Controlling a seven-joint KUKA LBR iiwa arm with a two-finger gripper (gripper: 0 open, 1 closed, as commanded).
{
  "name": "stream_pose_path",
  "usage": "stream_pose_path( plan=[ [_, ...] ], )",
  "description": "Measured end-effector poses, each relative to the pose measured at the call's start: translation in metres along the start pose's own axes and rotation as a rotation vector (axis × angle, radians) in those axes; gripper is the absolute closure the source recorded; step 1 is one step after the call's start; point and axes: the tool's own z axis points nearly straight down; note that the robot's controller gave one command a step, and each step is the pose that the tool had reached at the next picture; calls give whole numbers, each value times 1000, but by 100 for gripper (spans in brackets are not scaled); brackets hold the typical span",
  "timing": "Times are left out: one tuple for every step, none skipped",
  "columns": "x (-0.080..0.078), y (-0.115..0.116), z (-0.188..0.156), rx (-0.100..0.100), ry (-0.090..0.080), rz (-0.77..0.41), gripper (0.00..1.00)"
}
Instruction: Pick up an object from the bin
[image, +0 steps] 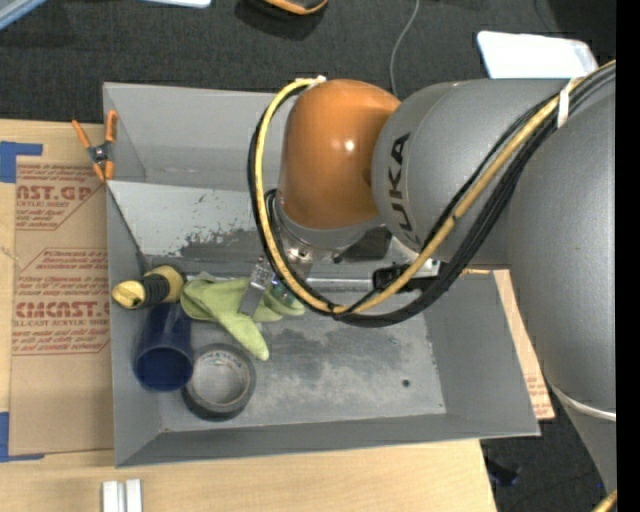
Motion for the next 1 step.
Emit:
stream_pose_path(
  plan=[
    [-1,1,-19,-4,-4,-1,100]
  ],
)
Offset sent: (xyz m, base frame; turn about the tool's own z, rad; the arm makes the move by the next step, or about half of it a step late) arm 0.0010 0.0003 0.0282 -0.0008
